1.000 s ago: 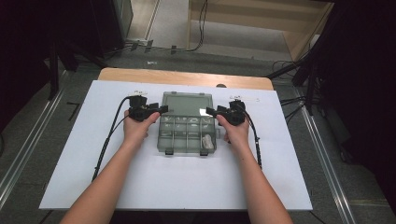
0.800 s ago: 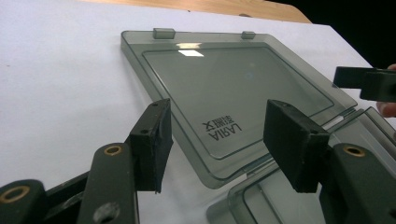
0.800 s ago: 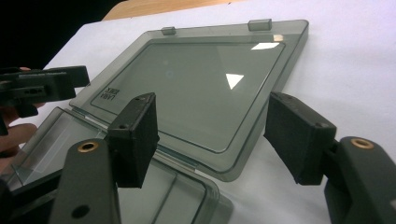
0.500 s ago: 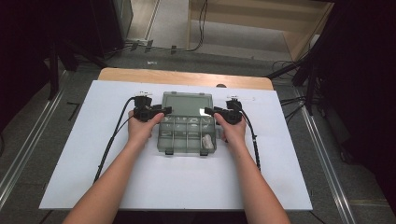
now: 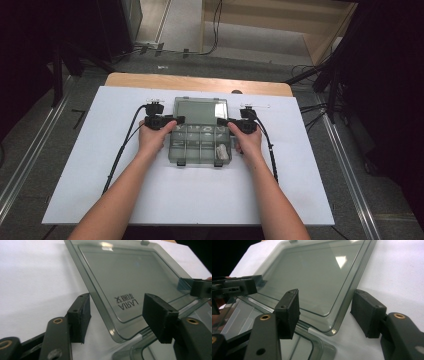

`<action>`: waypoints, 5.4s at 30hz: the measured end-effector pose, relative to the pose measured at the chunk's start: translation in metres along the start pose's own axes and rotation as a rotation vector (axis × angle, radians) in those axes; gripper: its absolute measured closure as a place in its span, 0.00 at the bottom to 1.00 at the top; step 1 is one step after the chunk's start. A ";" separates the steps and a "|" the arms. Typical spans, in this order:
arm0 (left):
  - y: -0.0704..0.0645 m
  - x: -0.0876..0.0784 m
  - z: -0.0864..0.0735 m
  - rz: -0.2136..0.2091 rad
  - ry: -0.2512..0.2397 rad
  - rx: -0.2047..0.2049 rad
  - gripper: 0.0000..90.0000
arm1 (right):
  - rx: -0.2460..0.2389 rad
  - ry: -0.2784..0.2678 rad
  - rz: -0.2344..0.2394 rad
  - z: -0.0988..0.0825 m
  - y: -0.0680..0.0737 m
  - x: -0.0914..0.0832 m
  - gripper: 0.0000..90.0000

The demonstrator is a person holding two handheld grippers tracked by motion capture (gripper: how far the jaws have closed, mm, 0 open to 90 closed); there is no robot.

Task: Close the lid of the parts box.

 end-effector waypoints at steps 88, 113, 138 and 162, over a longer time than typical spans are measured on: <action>-0.010 -0.082 0.023 -0.013 -0.323 0.199 0.98 | -0.256 -0.306 -0.221 0.024 0.031 -0.061 0.92; 0.003 -0.049 0.043 -0.113 -0.142 0.070 1.00 | -0.339 -0.365 -0.240 0.012 0.035 -0.064 0.92; -0.002 -0.051 0.045 -0.157 -0.159 0.101 1.00 | -0.339 -0.353 -0.209 0.010 0.037 -0.067 0.77; -0.007 -0.055 0.045 -0.175 -0.176 0.127 1.00 | -0.229 -0.360 -0.141 0.010 0.015 -0.095 0.87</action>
Point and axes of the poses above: each handheld gripper's, and its own axes: x roughly forward along the jaws, z roughly out of its top, y roughly to its left, the point moved 5 cm from there along x, roughly forward along the jaws, and after that the axes turned 12 degrees about y, right-handed, at the moved point
